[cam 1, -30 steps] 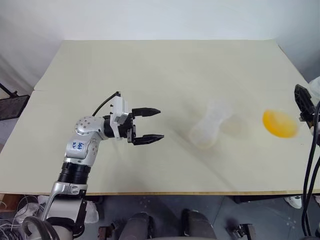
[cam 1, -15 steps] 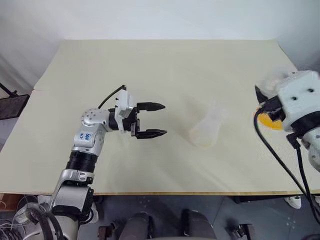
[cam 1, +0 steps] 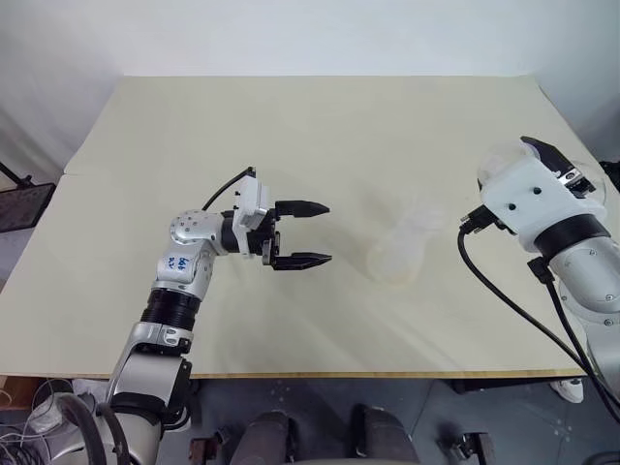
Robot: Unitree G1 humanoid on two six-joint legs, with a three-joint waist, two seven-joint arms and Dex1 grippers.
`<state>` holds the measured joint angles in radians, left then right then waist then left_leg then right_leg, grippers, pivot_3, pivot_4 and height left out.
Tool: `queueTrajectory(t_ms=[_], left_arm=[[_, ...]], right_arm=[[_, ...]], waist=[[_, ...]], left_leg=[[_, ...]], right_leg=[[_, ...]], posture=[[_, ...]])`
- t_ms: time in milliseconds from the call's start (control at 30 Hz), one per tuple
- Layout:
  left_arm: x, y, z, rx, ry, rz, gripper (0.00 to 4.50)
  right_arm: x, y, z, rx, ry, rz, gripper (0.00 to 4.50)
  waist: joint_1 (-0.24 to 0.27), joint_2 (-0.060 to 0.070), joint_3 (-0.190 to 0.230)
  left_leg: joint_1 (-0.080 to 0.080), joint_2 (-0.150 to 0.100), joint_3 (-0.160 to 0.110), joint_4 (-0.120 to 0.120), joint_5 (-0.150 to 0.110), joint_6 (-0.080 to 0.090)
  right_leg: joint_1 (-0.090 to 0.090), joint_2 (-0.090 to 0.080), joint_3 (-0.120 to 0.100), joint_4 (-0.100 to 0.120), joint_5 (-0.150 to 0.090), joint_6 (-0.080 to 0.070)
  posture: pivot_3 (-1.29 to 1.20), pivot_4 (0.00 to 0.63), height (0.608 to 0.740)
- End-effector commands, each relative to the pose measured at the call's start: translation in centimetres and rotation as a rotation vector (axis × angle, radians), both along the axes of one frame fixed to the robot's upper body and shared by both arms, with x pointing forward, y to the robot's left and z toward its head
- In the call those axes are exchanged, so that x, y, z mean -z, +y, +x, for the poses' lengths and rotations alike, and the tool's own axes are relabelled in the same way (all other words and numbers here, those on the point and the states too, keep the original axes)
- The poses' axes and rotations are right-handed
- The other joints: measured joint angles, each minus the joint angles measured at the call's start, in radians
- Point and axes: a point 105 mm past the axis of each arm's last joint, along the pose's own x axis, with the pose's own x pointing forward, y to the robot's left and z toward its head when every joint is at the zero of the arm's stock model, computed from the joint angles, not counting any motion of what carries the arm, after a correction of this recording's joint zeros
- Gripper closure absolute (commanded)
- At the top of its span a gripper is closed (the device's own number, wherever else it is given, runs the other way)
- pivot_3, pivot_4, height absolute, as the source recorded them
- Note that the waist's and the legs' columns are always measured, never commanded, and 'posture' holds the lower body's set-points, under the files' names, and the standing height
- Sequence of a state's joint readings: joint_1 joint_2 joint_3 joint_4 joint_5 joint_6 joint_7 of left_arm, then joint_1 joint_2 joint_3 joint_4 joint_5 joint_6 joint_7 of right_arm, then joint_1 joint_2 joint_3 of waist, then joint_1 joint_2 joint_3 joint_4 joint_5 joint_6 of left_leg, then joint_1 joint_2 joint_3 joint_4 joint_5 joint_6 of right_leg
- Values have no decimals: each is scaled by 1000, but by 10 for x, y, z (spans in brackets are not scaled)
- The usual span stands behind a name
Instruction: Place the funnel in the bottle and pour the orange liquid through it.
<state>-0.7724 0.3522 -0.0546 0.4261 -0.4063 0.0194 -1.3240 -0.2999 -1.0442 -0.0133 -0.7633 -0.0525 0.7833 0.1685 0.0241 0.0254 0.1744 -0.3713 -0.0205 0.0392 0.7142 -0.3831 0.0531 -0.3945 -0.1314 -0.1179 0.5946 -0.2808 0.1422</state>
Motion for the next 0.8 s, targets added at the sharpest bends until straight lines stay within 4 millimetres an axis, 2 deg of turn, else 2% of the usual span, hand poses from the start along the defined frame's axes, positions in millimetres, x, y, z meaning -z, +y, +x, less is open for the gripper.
queueTrajectory(t_ms=[33, 167, 433, 800], left_arm=[[-8, -1, -2, 15, -41, -2, 0], [-9, -1, -3, 20, -42, 5, 0], [-9, -1, -4, 21, -42, 9, 0], [-9, -1, -3, 17, -41, 7, 0]], right_arm=[[-15, 5, -3, -16, -73, -123, 1993], [-12, 11, 3, -46, -72, -229, 1993], [-7, 20, 6, -86, -69, -331, 1993], [3, 21, 9, -98, -61, -495, 1993]], waist=[[1, 0, 0], [0, 0, 0], [1, 0, 0], [0, 0, 0]], left_leg=[[0, 0, 0, 0, 0, 0], [0, 0, 0, 0, 0, 0], [0, 0, 0, 0, 0, 0], [0, 0, 0, 0, 0, 0]], right_leg=[[0, 0, 0, 0, 0, 0], [0, 0, 0, 0, 0, 0], [0, 0, 0, 0, 0, 0], [0, 0, 0, 0, 0, 0]], posture=[[0, 150, 740], [0, 150, 740], [0, 150, 740], [0, 150, 740]])
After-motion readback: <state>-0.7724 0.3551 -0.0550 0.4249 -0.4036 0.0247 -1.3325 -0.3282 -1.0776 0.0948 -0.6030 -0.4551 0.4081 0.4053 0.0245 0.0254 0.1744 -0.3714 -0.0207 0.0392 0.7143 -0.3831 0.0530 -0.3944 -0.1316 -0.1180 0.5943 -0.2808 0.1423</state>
